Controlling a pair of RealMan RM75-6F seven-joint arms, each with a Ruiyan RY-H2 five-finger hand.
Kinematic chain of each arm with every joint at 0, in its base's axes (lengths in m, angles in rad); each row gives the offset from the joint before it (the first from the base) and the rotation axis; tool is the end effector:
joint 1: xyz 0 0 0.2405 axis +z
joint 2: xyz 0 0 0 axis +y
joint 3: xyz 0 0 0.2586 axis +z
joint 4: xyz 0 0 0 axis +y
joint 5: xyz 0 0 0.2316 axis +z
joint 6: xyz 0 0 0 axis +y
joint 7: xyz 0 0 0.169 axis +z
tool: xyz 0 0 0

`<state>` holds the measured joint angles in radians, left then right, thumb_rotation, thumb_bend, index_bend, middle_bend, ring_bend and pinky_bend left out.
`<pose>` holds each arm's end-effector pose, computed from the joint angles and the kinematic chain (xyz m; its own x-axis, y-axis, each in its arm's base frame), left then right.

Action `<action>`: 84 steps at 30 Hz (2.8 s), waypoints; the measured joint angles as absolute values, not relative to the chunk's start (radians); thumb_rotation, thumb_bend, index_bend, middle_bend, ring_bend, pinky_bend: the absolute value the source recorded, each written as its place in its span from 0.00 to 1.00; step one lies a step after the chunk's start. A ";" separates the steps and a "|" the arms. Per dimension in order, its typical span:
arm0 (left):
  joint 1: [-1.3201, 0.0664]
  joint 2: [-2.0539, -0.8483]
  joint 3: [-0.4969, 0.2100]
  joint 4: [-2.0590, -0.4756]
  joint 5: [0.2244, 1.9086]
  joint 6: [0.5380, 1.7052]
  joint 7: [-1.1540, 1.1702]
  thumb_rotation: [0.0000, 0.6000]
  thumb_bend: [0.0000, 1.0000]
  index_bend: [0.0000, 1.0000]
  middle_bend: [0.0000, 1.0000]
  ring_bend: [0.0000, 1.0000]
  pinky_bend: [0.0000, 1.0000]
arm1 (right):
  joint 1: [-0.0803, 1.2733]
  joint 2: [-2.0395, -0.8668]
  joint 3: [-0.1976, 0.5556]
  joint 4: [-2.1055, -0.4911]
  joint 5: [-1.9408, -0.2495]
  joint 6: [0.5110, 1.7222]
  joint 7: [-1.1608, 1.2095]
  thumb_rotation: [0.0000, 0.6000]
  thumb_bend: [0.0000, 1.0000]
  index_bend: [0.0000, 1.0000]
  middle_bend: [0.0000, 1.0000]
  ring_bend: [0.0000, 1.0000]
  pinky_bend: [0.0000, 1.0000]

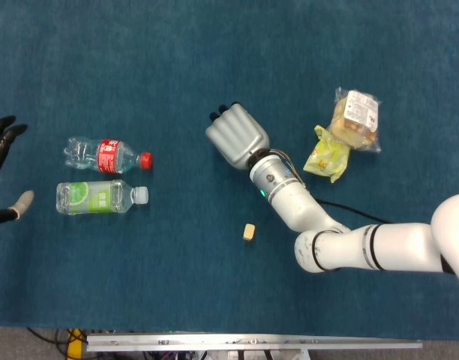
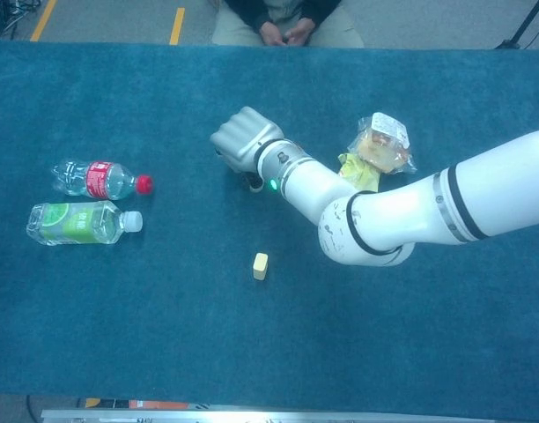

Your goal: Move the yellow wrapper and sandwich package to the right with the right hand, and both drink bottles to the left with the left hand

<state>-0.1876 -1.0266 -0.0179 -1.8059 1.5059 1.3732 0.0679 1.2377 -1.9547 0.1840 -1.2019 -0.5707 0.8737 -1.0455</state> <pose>-0.2733 0.2249 0.1280 0.3796 0.1138 0.9181 0.9222 -0.1258 -0.3657 -0.0014 -0.3701 -0.1818 0.8310 -0.1492 0.5359 -0.5064 -0.6017 0.6176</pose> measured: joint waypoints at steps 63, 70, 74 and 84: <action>-0.191 -1.032 -0.015 -1.829 1.517 1.366 0.100 1.00 0.23 0.12 0.09 0.02 0.18 | 1.108 -1.634 -0.009 -1.750 -0.945 0.913 -0.801 1.00 0.17 0.36 0.34 0.28 0.43; -0.190 -1.032 -0.022 -1.825 1.506 1.371 0.076 1.00 0.23 0.12 0.09 0.02 0.18 | 1.046 -1.536 -0.003 -1.793 -0.921 0.987 -0.756 1.00 0.18 0.36 0.34 0.28 0.43; -0.189 -1.041 -0.033 -1.813 1.489 1.376 0.052 1.00 0.23 0.12 0.09 0.02 0.18 | 0.988 -1.451 -0.006 -1.841 -0.913 1.062 -0.728 1.00 0.18 0.36 0.34 0.28 0.43; -0.191 -1.071 -0.058 -1.767 1.472 1.399 0.043 1.00 0.23 0.12 0.10 0.02 0.18 | 0.840 -1.297 -0.042 -1.919 -0.976 1.215 -0.655 1.00 0.19 0.37 0.35 0.29 0.43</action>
